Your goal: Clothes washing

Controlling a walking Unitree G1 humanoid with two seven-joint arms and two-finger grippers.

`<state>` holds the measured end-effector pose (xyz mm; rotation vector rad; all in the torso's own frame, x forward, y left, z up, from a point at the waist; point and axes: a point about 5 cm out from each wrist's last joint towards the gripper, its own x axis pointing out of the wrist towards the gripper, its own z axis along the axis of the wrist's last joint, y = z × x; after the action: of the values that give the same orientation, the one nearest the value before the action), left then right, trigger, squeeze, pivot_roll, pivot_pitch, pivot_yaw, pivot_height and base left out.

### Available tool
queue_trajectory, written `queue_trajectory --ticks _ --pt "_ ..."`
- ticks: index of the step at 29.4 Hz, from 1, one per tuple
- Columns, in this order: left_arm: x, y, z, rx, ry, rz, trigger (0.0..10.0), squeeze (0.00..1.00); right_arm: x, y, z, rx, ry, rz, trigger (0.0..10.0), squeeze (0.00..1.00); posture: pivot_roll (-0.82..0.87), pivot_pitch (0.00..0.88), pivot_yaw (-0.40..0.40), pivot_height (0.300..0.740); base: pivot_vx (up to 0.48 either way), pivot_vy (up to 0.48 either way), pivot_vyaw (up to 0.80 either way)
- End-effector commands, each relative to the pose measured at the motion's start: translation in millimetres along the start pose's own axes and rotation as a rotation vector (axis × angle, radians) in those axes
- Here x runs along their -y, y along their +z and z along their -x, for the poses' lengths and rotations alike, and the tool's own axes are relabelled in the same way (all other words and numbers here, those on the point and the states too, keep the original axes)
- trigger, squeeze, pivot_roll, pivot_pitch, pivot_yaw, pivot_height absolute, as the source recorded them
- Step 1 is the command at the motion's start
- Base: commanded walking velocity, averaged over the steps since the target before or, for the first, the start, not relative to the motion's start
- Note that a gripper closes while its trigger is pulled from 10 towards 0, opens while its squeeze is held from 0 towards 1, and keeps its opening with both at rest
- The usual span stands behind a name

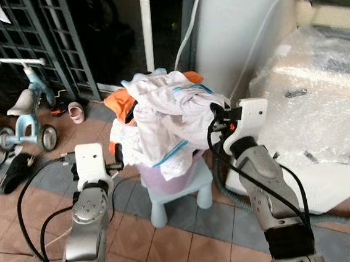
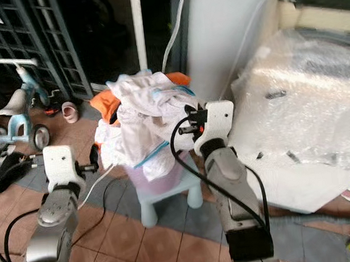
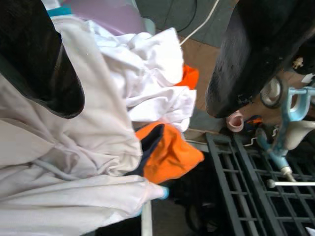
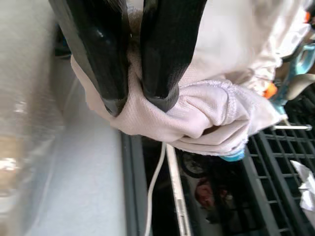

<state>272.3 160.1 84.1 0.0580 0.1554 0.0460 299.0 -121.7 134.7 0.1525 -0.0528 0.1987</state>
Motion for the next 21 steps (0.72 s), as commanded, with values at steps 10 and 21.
queue_trajectory --ticks 10,21 --pt "10.0 3.6 -2.6 0.018 -0.035 0.001 10.0 0.00 12.4 7.3 -1.3 0.043 -0.051 0.055 10.0 0.00 -0.07 0.000 0.003 0.740 0.000 -0.320 -0.80" --pt "9.3 2.3 -2.9 0.012 -0.033 -0.003 10.0 0.00 12.9 6.2 -1.7 0.047 -0.054 0.078 10.0 0.00 -0.07 0.000 0.008 0.740 0.000 -0.310 -0.75"
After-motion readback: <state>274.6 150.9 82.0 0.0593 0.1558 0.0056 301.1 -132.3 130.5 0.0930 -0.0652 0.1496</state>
